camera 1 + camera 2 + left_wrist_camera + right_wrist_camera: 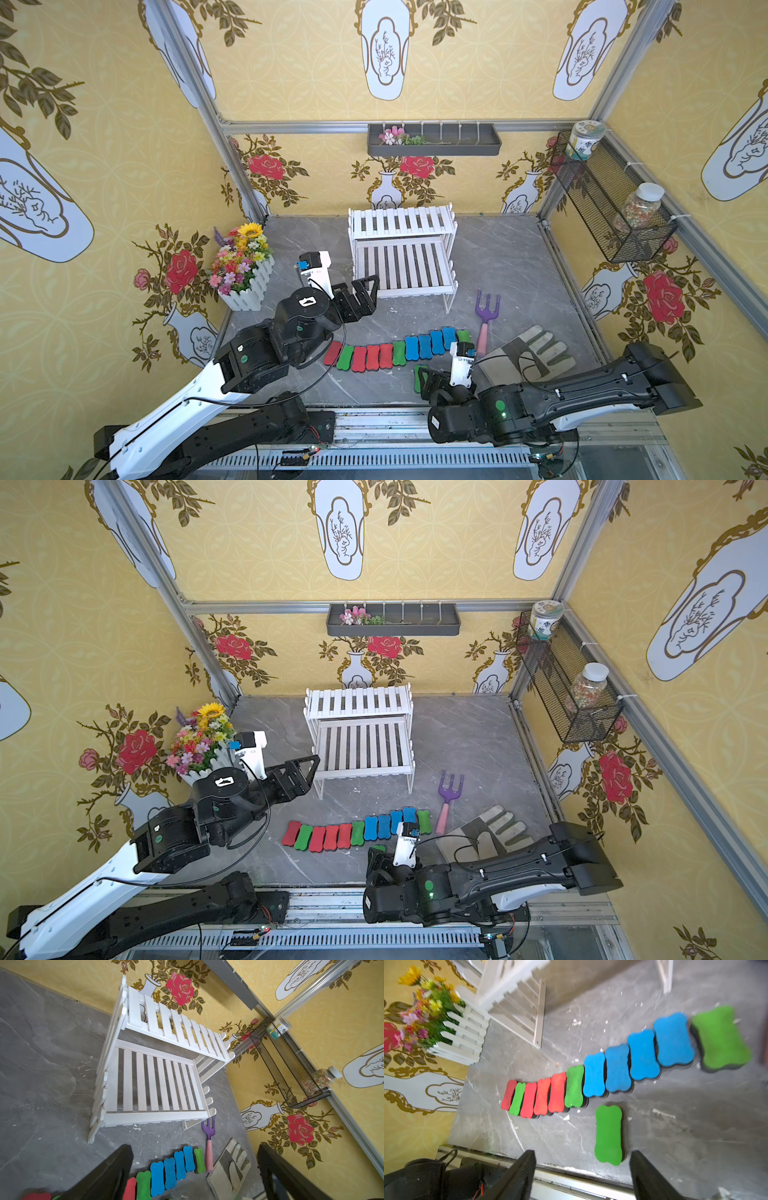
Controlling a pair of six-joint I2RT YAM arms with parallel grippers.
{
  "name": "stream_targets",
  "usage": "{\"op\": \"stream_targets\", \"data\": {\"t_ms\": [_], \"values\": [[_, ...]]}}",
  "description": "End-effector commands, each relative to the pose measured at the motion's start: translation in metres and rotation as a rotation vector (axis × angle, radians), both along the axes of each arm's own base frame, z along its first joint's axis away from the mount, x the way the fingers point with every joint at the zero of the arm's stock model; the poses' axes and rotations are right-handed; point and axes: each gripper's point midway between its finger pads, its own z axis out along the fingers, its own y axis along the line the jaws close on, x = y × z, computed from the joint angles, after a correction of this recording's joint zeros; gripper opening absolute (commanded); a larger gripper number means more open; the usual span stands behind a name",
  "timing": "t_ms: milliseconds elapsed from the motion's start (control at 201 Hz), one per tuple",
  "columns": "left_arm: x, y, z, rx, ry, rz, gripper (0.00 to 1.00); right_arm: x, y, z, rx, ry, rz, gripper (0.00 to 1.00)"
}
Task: Remove the whiteboard erasers from the shelf
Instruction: Place the whiteboard eraser at the center of the board, then reset both arms
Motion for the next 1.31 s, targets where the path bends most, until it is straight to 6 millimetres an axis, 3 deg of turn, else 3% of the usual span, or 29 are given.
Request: {"op": "stream_targets", "data": {"t_ms": [0,105,164,353,553,667,851,951,1100,1304], "values": [[0.010,0.015,-0.006,0.047,-0.031,0.084,1.00,0.028,-0.057,0.032,-0.183,-0.171,-0.113,0.97],[0.024,0.027,-0.006,0.098,-0.108,0.157,1.00,0.046,-0.087,0.058,-0.214,-0.246,-0.206,0.97],[0.035,0.035,-0.007,0.137,-0.142,0.209,1.00,0.059,-0.091,0.066,-0.230,-0.260,-0.211,0.97],[0.088,0.077,-0.032,0.293,-0.128,0.382,1.00,0.125,-0.101,0.065,-0.211,-0.148,-0.202,0.97],[0.135,0.110,-0.050,0.360,-0.214,0.459,1.00,0.164,-0.132,0.064,-0.294,-0.090,-0.285,0.97],[0.157,0.146,-0.076,0.460,-0.203,0.545,1.00,0.174,-0.139,0.062,-0.306,-0.078,-0.301,0.97],[0.173,0.187,-0.142,0.597,-0.118,0.585,1.00,0.184,-0.150,0.060,-0.297,-0.082,-0.340,0.97],[0.175,0.197,-0.175,0.594,-0.055,0.543,0.99,0.187,-0.159,0.060,-0.333,-0.065,-0.359,0.97],[0.169,0.204,-0.203,0.623,-0.085,0.540,1.00,0.187,-0.174,0.067,-0.361,-0.109,-0.410,0.97],[0.167,0.195,-0.242,0.591,-0.074,0.449,0.99,0.190,-0.186,0.076,-0.424,-0.122,-0.453,0.97]]}}
